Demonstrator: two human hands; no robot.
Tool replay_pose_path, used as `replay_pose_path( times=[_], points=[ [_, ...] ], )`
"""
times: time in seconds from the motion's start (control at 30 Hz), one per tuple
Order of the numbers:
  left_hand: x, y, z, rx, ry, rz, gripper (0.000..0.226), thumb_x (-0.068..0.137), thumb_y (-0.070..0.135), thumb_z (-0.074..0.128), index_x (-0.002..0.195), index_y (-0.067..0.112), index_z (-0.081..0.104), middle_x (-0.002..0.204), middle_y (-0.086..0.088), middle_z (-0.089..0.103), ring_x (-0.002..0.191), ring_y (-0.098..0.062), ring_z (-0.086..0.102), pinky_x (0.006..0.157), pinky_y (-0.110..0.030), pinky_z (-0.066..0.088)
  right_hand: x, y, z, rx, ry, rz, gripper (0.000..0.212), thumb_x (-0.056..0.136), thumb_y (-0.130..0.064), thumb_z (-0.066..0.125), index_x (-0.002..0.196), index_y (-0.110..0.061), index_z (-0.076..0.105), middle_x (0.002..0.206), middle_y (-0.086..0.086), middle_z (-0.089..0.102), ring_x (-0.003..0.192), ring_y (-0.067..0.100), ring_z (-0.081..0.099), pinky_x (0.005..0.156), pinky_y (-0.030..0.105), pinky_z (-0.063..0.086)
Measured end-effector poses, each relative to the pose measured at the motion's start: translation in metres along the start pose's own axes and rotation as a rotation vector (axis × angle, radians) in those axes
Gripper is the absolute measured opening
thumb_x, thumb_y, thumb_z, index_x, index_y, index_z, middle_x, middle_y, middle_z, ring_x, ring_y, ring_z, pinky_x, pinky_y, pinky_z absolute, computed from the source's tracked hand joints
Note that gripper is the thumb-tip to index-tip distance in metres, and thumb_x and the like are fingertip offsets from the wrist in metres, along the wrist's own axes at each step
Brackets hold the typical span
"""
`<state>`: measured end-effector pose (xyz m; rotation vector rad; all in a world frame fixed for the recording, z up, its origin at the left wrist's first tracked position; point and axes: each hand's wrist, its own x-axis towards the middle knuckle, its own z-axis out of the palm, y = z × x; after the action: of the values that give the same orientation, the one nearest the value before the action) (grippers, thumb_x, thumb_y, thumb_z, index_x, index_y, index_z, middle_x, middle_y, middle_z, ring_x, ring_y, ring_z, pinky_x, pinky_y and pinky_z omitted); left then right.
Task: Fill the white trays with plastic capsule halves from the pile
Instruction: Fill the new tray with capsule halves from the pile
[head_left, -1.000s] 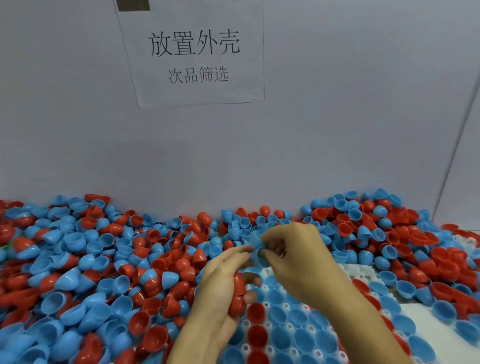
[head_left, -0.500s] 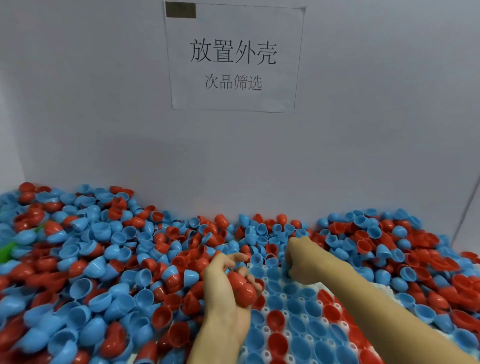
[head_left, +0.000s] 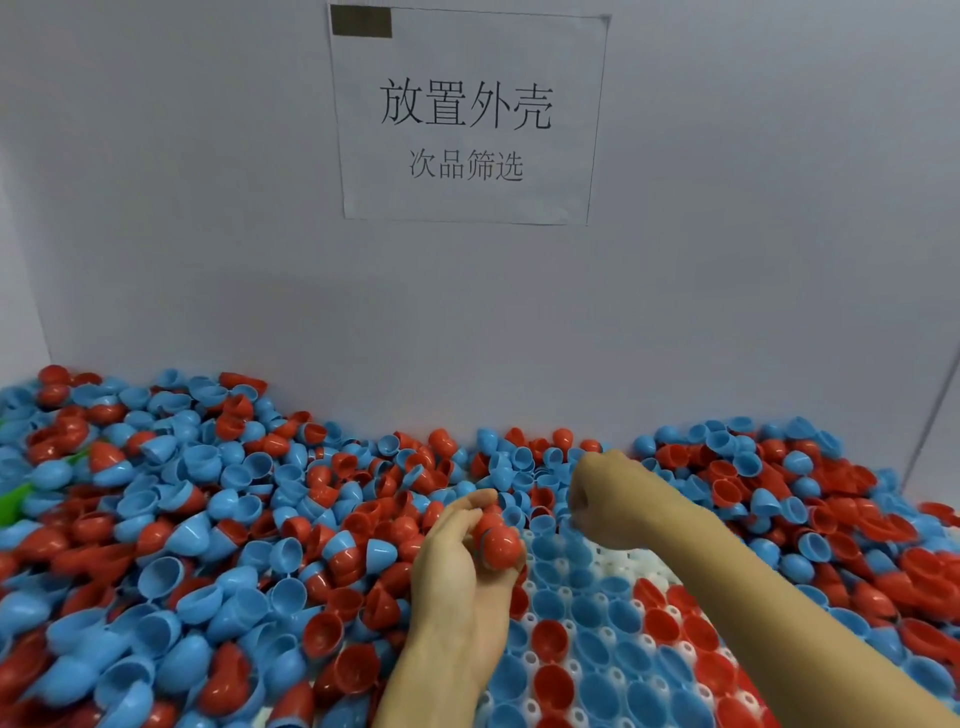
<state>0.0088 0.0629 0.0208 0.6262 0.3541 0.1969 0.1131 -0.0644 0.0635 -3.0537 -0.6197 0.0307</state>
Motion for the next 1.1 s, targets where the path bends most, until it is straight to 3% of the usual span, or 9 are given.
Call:
replay_pose_path(
  times=[0.03,0.1,0.17,0.23,0.37,0.47,0.6,0.9,1.1],
  points=[
    [0.001,-0.001,0.001,-0.001,0.002,0.017,0.019,0.1,0.003,0.047,0.097,0.005,0.066,0.089,-0.012,0.054,0.065,-0.017,0.048,0.057,-0.028,0.044,-0.006,-0.002,-0.007,0.08,0.04,-0.036,0.012,0.091,-0.011,0.061,0.083,-0.008,0.07,0.08,0.001,0.059,0.066,0.018,0.062,0.061,0.024,0.054],
    [0.002,-0.002,0.002,0.017,0.011,0.056,0.018,0.102,0.005,0.049,0.097,0.005,0.067,0.087,-0.011,0.061,0.062,-0.014,0.057,0.055,-0.026,0.047,-0.025,-0.009,-0.019,0.282,0.078,-0.118,0.018,0.094,-0.03,0.065,0.106,-0.021,0.074,0.088,-0.009,0.065,0.073,0.01,0.066,0.061,0.016,0.054],
    [0.003,-0.005,0.002,0.044,0.006,0.083,0.013,0.1,0.008,0.056,0.103,0.007,0.069,0.09,-0.011,0.068,0.062,-0.012,0.067,0.055,-0.027,0.054,-0.05,-0.021,-0.023,0.455,0.042,-0.178,0.025,0.088,-0.05,0.067,0.11,-0.038,0.068,0.087,-0.012,0.071,0.076,0.008,0.068,0.06,0.015,0.055],
    [0.003,-0.007,0.002,0.08,-0.019,0.098,0.013,0.094,0.012,0.064,0.106,0.01,0.069,0.097,-0.014,0.074,0.077,-0.021,0.075,0.066,-0.037,0.061,-0.07,-0.031,-0.015,0.508,0.04,-0.185,0.036,0.08,-0.057,0.072,0.113,-0.047,0.061,0.088,-0.016,0.068,0.078,-0.003,0.066,0.06,0.012,0.052],
    [-0.002,-0.009,0.004,0.086,-0.114,0.148,0.033,0.074,0.015,0.073,0.104,0.006,0.065,0.092,-0.018,0.071,0.074,-0.021,0.072,0.06,-0.029,0.06,-0.083,-0.041,0.012,0.699,0.323,-0.131,0.029,0.085,-0.027,0.077,0.111,-0.032,0.065,0.075,-0.01,0.065,0.081,-0.011,0.061,0.066,0.003,0.046],
    [-0.003,-0.009,0.001,0.131,-0.203,0.149,0.046,0.068,0.009,0.078,0.11,0.003,0.062,0.095,-0.023,0.072,0.083,-0.028,0.073,0.075,-0.031,0.063,-0.086,-0.032,0.017,0.808,0.402,-0.097,0.024,0.088,-0.019,0.074,0.11,-0.029,0.068,0.079,-0.016,0.066,0.086,-0.016,0.059,0.069,0.001,0.045],
    [-0.002,-0.011,0.001,0.214,-0.247,0.15,0.061,0.057,0.006,0.083,0.114,0.004,0.061,0.099,-0.023,0.074,0.085,-0.028,0.074,0.073,-0.03,0.062,-0.088,-0.016,0.019,0.838,0.418,-0.051,0.025,0.088,-0.02,0.075,0.11,-0.03,0.069,0.086,-0.019,0.065,0.089,-0.018,0.057,0.069,0.0,0.045],
    [-0.005,-0.015,0.004,0.308,-0.298,0.139,0.052,0.068,0.005,0.074,0.118,0.005,0.063,0.095,-0.022,0.074,0.083,-0.024,0.074,0.073,-0.026,0.061,-0.087,-0.001,0.019,0.866,0.413,-0.058,0.023,0.091,-0.016,0.07,0.112,-0.026,0.071,0.085,-0.024,0.061,0.087,-0.025,0.052,0.067,-0.004,0.041],
    [-0.008,-0.015,0.004,0.349,-0.337,0.094,0.035,0.081,0.011,0.068,0.116,0.007,0.07,0.104,-0.022,0.073,0.092,-0.026,0.074,0.075,-0.028,0.061,-0.088,0.011,0.014,0.968,0.333,-0.039,0.019,0.096,-0.018,0.063,0.11,-0.026,0.073,0.092,-0.018,0.07,0.084,-0.012,0.063,0.072,0.006,0.051]
  ],
)
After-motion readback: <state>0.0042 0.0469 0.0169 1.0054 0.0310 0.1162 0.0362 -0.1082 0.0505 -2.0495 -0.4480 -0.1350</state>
